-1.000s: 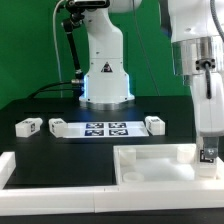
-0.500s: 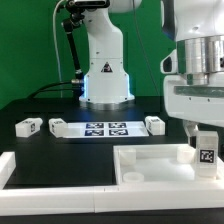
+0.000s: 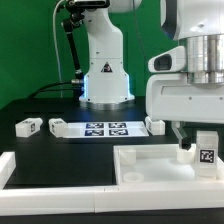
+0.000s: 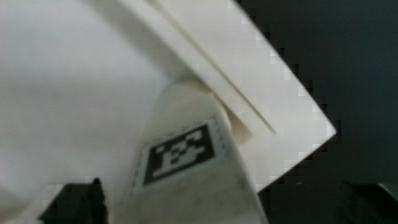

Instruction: Assemble square table

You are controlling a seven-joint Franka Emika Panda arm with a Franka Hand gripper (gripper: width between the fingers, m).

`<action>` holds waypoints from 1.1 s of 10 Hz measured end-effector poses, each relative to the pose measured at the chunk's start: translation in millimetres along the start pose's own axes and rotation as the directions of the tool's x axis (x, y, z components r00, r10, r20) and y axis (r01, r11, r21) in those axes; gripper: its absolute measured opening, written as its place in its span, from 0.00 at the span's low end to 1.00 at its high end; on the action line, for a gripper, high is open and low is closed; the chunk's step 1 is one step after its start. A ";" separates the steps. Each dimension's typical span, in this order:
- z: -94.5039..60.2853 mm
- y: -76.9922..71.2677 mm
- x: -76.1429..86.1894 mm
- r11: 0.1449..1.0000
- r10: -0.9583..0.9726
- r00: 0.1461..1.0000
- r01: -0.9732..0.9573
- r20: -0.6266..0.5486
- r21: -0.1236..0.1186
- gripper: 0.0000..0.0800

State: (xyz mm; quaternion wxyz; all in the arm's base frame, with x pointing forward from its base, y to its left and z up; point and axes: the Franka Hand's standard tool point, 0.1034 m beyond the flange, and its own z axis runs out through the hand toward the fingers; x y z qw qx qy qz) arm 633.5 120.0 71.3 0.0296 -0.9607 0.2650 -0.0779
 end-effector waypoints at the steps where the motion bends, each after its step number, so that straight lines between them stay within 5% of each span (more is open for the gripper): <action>1: -0.1 1.7 2.4 0.997 -0.072 0.997 0.072 -0.001 0.001 0.81; 3: 0.2 1.3 1.5 1.000 -0.029 1.000 0.029 0.000 0.001 0.80; 5: 0.3 1.4 1.4 0.998 0.059 0.998 -0.059 0.001 0.001 0.36; 8: 1.9 6.6 1.4 0.943 0.332 0.943 -0.332 0.001 -0.012 0.37; 11: 2.4 12.4 0.4 0.648 0.762 0.647 -0.761 0.032 -0.039 0.37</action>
Offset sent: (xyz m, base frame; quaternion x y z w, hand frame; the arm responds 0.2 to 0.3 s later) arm 0.0000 0.0000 0.0000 0.0000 0.0000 0.0000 1.0000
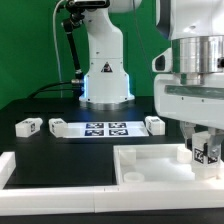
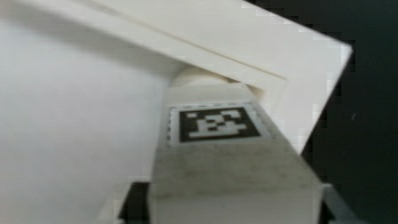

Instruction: Assemble square table

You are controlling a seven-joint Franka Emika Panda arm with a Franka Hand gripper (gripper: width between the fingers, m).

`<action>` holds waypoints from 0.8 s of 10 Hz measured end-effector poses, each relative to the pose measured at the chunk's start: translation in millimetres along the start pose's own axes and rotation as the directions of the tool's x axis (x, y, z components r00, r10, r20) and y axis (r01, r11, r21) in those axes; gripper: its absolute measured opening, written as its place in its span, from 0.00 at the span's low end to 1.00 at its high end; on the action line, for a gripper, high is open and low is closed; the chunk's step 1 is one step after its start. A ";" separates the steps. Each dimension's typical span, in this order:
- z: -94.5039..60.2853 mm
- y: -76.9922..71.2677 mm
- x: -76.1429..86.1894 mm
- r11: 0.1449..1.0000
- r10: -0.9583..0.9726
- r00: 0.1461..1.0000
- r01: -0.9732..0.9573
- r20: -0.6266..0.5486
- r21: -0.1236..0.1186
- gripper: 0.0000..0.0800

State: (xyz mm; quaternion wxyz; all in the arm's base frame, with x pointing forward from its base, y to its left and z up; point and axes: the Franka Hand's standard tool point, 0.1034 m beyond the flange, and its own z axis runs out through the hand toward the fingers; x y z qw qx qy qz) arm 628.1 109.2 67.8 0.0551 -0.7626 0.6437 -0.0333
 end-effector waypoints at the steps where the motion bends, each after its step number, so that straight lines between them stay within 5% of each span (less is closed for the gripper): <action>1: 0.3 1.1 -0.2 0.984 0.176 0.984 -0.175 0.026 -0.004 0.37; 3: 0.9 3.4 0.6 0.849 0.527 0.846 -0.527 0.085 -0.015 0.37; 6: 1.6 4.2 -0.1 0.791 0.611 0.787 -0.611 0.085 -0.029 0.37; 8: 3.7 6.8 -3.7 0.908 0.418 0.906 -0.419 0.059 -0.001 0.72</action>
Offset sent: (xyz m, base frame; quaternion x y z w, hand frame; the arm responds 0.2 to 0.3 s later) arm 0.0178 -0.0030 0.0073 0.0435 -0.0542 0.2459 0.9668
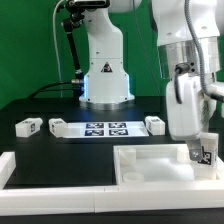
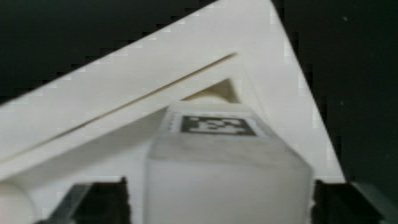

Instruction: Assemble square table

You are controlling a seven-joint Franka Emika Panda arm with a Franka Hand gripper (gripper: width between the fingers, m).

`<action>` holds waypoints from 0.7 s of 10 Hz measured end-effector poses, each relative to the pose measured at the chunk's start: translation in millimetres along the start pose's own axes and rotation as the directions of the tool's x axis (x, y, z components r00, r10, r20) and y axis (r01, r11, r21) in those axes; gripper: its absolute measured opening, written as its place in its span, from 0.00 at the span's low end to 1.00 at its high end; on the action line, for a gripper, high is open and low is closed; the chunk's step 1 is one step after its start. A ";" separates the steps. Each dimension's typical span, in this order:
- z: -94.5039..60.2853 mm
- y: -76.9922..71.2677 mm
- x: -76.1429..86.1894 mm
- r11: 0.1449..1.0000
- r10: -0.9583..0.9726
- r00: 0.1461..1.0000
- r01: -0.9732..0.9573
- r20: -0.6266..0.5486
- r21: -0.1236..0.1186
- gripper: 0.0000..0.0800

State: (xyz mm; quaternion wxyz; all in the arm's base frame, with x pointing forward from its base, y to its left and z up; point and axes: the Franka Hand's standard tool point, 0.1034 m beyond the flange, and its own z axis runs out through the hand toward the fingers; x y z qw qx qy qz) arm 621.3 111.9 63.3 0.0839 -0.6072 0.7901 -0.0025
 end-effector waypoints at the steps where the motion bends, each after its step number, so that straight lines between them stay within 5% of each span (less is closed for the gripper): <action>1: -0.4 0.3 -2.4 0.978 -0.210 0.977 0.211 -0.026 0.005 0.72; 2: -2.4 -0.3 -5.4 0.945 -0.325 0.945 0.326 -0.035 0.004 0.79; 5: -0.8 -0.8 -1.1 0.868 -0.497 0.867 0.497 -0.038 -0.007 0.81; 7: -0.8 -3.8 -1.2 0.667 -0.745 0.665 0.745 -0.051 -0.011 0.81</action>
Offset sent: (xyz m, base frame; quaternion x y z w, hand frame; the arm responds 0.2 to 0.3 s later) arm 0.0000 0.0000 0.0000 0.0000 0.0000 -0.1296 0.9916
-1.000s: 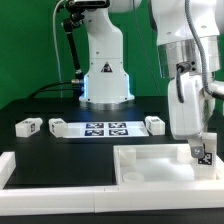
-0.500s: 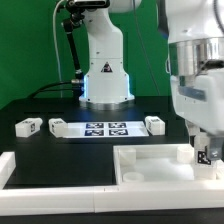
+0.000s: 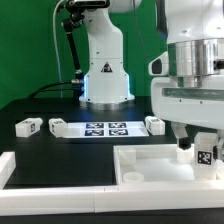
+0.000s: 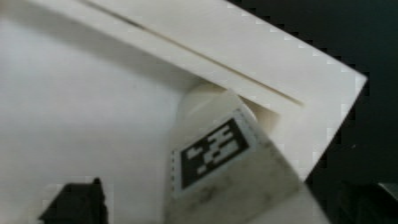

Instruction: Assemble square table

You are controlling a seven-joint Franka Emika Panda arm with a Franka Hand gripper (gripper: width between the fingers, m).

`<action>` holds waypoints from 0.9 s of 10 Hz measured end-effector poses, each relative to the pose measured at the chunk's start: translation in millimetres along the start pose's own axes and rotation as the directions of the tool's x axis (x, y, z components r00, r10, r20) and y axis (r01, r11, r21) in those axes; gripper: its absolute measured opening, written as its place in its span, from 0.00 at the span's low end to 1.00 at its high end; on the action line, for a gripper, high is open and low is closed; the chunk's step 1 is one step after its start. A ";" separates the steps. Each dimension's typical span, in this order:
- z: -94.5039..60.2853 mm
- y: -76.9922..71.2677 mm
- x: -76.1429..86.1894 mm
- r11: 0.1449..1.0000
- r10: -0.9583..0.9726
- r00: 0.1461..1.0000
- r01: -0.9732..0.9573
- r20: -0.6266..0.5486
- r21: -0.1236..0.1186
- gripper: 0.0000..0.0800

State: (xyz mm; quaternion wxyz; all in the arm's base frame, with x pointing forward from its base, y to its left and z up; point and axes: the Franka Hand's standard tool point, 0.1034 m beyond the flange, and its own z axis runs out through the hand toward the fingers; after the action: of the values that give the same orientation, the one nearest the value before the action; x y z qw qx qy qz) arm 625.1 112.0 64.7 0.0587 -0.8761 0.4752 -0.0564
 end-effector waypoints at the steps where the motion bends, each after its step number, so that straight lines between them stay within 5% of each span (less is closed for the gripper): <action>1: -3.6 -8.2 -3.7 0.987 -0.155 0.988 0.156 -0.024 0.023 0.81; 3: -5.1 -11.1 -5.9 0.977 -0.209 0.977 0.210 -0.033 0.031 0.78; 5: -5.0 -11.1 -6.0 0.982 -0.185 0.982 0.186 -0.032 0.031 0.44; 9: -3.9 -5.0 -2.3 0.982 0.188 0.982 -0.187 -0.004 0.025 0.37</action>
Offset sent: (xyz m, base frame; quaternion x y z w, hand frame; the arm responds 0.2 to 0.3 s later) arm 0.0000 0.0000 0.0000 0.0000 0.0000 0.0650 0.9979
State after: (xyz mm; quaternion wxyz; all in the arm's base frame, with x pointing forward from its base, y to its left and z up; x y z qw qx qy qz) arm 627.4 116.4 69.3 0.0730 -0.8265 0.5551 -0.0593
